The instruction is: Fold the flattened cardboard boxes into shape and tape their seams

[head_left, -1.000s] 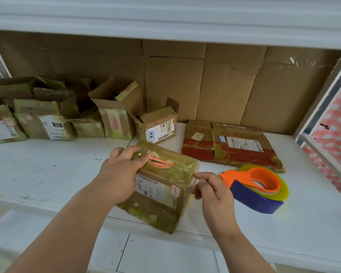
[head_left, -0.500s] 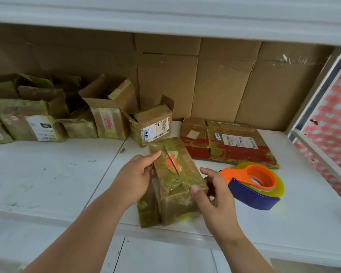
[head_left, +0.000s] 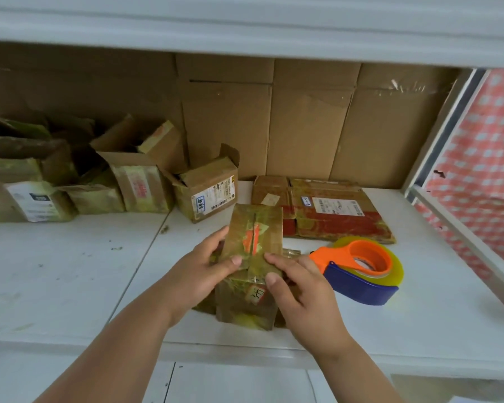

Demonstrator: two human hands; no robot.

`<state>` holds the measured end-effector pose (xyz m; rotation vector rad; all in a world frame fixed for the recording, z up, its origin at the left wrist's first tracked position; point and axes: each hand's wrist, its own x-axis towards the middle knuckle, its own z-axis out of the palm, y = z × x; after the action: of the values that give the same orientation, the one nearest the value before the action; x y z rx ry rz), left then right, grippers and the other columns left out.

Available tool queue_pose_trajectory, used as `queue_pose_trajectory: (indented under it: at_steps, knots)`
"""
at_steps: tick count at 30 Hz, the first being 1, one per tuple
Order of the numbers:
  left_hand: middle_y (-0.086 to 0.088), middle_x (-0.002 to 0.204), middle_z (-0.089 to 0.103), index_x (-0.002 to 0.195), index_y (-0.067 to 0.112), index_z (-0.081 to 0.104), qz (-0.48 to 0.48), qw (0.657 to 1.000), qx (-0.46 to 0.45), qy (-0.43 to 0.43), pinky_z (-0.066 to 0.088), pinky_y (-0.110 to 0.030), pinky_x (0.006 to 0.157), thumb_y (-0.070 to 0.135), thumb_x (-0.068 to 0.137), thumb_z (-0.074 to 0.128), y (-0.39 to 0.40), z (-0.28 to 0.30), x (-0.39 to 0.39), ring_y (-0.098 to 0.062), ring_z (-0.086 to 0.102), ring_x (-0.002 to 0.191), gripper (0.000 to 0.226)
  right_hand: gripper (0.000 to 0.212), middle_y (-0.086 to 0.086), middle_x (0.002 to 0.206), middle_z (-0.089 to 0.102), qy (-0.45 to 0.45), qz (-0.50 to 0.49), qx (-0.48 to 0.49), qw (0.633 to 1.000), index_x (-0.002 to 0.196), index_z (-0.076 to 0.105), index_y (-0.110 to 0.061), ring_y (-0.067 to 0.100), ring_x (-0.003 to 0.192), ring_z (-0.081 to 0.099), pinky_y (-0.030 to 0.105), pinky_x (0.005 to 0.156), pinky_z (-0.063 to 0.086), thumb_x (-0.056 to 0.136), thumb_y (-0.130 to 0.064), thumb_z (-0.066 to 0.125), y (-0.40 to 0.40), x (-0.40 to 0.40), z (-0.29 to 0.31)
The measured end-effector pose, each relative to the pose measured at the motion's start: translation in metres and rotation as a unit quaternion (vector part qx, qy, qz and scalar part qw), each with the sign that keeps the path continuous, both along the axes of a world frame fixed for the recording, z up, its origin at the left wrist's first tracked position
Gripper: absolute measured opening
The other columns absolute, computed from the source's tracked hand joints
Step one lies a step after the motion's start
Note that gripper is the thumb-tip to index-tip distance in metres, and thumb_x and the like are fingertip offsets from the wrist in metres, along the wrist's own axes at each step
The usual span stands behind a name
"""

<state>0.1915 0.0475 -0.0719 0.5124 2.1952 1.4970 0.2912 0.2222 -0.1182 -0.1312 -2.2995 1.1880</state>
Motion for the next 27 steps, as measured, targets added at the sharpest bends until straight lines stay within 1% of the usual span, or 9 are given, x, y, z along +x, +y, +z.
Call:
queue_pose_trajectory:
  at_steps: [3, 7, 11, 14, 17, 19, 21, 23, 27]
  knots:
    - [0.014, 0.136, 0.053, 0.148, 0.048, 0.033, 0.016, 1.0, 0.018, -0.02, 0.047, -0.042, 0.105, 0.038, 0.093, 0.064, 0.0, 0.001, 0.001, -0.011, 0.06, 0.116, 0.064, 0.033, -0.011, 0.099, 0.058, -0.011, 0.02, -0.01, 1.0, 0.122, 0.064, -0.04, 0.002, 0.099, 0.056, 0.009, 0.081, 0.042, 0.09, -0.041, 0.055, 0.001, -0.002, 0.003]
    - [0.019, 0.122, 0.054, 0.144, 0.048, 0.036, 0.04, 0.999, 0.009, -0.011, 0.05, -0.039, 0.1, 0.036, 0.092, 0.067, 0.0, 0.003, 0.004, -0.009, 0.061, 0.109, 0.062, 0.034, -0.016, 0.104, 0.055, -0.023, 0.028, 0.009, 0.999, 0.126, 0.064, -0.036, 0.0, 0.106, 0.055, 0.009, 0.085, 0.042, 0.094, -0.043, 0.053, 0.004, -0.006, 0.004]
    - [0.024, 0.112, 0.052, 0.143, 0.047, 0.037, 0.076, 0.997, -0.009, 0.022, 0.051, -0.033, 0.092, 0.035, 0.09, 0.07, 0.006, 0.004, 0.008, -0.007, 0.06, 0.105, 0.064, 0.046, -0.02, 0.111, 0.056, -0.062, 0.02, 0.043, 0.997, 0.133, 0.06, -0.038, 0.002, 0.109, 0.054, 0.029, 0.094, 0.047, 0.095, -0.061, 0.045, 0.01, -0.008, 0.006]
    - [0.017, 0.113, 0.055, 0.136, 0.047, 0.039, 0.093, 0.994, -0.022, 0.049, 0.051, -0.027, 0.081, 0.03, 0.092, 0.069, 0.01, 0.007, 0.012, -0.006, 0.062, 0.099, 0.056, 0.053, -0.012, 0.117, 0.061, -0.035, -0.07, 0.095, 0.992, 0.131, 0.061, -0.032, 0.015, 0.113, 0.056, 0.047, 0.097, 0.045, 0.093, -0.059, 0.035, 0.019, -0.001, 0.004]
    - [0.013, 0.129, 0.045, 0.144, 0.042, 0.04, 0.107, 0.989, -0.042, 0.094, 0.05, -0.029, 0.09, 0.031, 0.092, 0.068, 0.009, 0.005, 0.013, -0.005, 0.057, 0.106, 0.06, 0.056, 0.003, 0.123, 0.062, -0.07, -0.23, 0.153, 0.958, 0.126, 0.061, -0.019, 0.029, 0.12, 0.053, 0.053, 0.109, 0.034, 0.086, -0.05, 0.04, 0.043, 0.007, 0.001]
    - [0.017, 0.128, 0.04, 0.137, 0.037, 0.049, 0.117, 0.982, -0.042, 0.139, 0.045, -0.027, 0.094, 0.031, 0.092, 0.066, 0.008, 0.007, 0.015, -0.004, 0.049, 0.115, 0.048, 0.059, 0.006, 0.135, 0.057, -0.179, -0.275, 0.223, 0.918, 0.134, 0.053, -0.014, 0.03, 0.134, 0.044, 0.056, 0.117, 0.02, 0.083, -0.043, 0.05, 0.061, 0.012, -0.001]
    - [0.018, 0.129, 0.041, 0.13, 0.032, 0.058, 0.118, 0.978, -0.031, 0.17, 0.042, -0.03, 0.103, 0.032, 0.094, 0.063, 0.009, 0.01, 0.016, -0.005, 0.044, 0.122, 0.036, 0.061, 0.0, 0.142, 0.051, -0.29, -0.28, 0.261, 0.877, 0.143, 0.043, -0.019, 0.024, 0.142, 0.036, 0.054, 0.12, 0.009, 0.086, -0.037, 0.053, 0.073, 0.015, -0.006]
    - [0.017, 0.133, 0.041, 0.128, 0.03, 0.061, 0.112, 0.973, -0.045, 0.198, 0.035, -0.026, 0.106, 0.032, 0.094, 0.062, 0.011, 0.013, 0.018, -0.004, 0.041, 0.125, 0.034, 0.057, -0.003, 0.134, 0.055, -0.311, -0.29, 0.282, 0.86, 0.143, 0.042, -0.022, 0.022, 0.135, 0.043, 0.054, 0.12, 0.007, 0.088, -0.034, 0.054, 0.08, 0.018, -0.008]
    - [0.019, 0.131, 0.037, 0.128, 0.031, 0.061, 0.105, 0.961, -0.084, 0.242, 0.027, -0.022, 0.103, 0.031, 0.093, 0.064, 0.016, 0.016, 0.021, -0.005, 0.034, 0.132, 0.035, 0.039, -0.004, 0.124, 0.057, -0.36, -0.263, 0.303, 0.843, 0.126, 0.05, -0.026, 0.022, 0.129, 0.046, 0.048, 0.121, 0.016, 0.091, -0.044, 0.054, 0.096, 0.014, 0.002]
